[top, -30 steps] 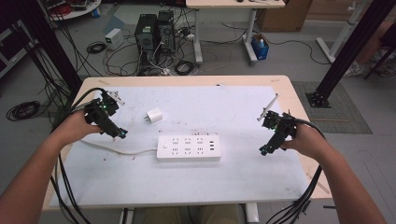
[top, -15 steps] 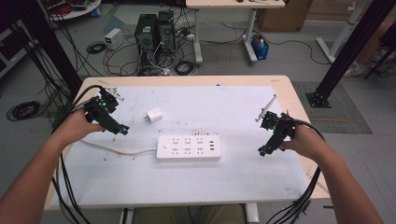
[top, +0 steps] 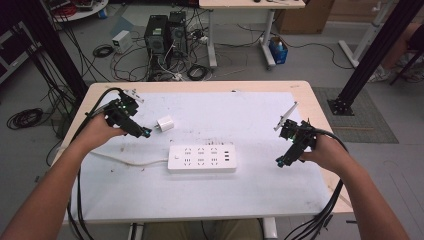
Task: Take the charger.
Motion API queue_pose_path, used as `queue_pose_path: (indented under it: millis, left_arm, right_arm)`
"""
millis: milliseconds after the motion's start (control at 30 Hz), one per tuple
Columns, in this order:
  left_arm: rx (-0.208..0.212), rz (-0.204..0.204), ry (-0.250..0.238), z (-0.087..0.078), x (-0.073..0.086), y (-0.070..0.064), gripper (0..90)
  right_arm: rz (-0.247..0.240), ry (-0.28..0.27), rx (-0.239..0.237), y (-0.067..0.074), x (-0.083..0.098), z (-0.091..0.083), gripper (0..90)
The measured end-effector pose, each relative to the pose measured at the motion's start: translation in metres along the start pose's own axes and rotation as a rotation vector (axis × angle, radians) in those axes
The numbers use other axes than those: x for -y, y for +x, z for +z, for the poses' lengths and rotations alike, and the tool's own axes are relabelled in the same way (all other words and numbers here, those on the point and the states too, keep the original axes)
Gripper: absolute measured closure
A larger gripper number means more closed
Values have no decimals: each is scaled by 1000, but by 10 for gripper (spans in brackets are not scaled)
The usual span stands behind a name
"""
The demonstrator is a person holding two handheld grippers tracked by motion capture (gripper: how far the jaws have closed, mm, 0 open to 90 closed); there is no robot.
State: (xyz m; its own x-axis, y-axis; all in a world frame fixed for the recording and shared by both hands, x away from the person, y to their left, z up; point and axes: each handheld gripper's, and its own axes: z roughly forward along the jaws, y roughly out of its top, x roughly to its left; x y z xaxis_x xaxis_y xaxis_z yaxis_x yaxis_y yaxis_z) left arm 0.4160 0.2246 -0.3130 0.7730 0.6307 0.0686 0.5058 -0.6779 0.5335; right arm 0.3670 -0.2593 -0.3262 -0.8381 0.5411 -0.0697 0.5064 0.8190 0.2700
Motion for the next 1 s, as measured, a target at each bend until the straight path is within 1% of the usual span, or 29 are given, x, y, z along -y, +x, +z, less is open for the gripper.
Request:
queue_pose_path:
  millis: [100,167,233,300,367,467,533,567,600,633,667,733,833,967,1000]
  left_arm:
    - [21,14,-21,10,-4,3,55]
    - [37,9,-37,18,-7,6,55]
    - [40,6,-56,26,-10,9,56]
    - [44,2,-70,34,-12,13,56]
    - [36,7,-63,44,-13,16,55]
    - [27,-3,-48,57,-14,24,55]
    - [27,-3,-48,57,-14,24,56]
    - [24,-18,-41,72,-15,31,55]
    - [24,-18,-41,72,-15,31,56]
    - [28,-12,-17,80,-16,34,56]
    - [25,-11,-5,84,-17,36,56]
    - [34,-24,2,91,-18,39,56]
    - [34,-17,27,101,-23,43,56]
    - [21,-1,43,112,-29,46,56]
    - [21,-9,47,115,-31,47,56]
  right_arm:
    - [-2,-2,-2,0,-1,1,11]
    - [-8,-3,-4,0,-2,2,11]
    - [-12,-2,-8,0,-3,4,11]
    - [-7,3,-6,0,-4,5,11]
    - [-5,-1,-6,0,-4,4,11]
    - [-6,-5,-10,0,-3,3,11]
    - [-5,-3,-12,0,-3,3,11]
    - [4,-2,-12,-1,-2,3,11]
    - [3,-4,-9,-2,-2,3,11]
    - [8,-6,-3,-2,-2,3,11]
    - [14,-5,3,-3,-1,3,11]
    - [20,-8,-4,-4,-1,2,11]
    - [24,-11,-9,-6,0,1,11]
    - [25,-11,-10,-6,1,1,11]
    - [26,-12,-9,-6,1,1,11]
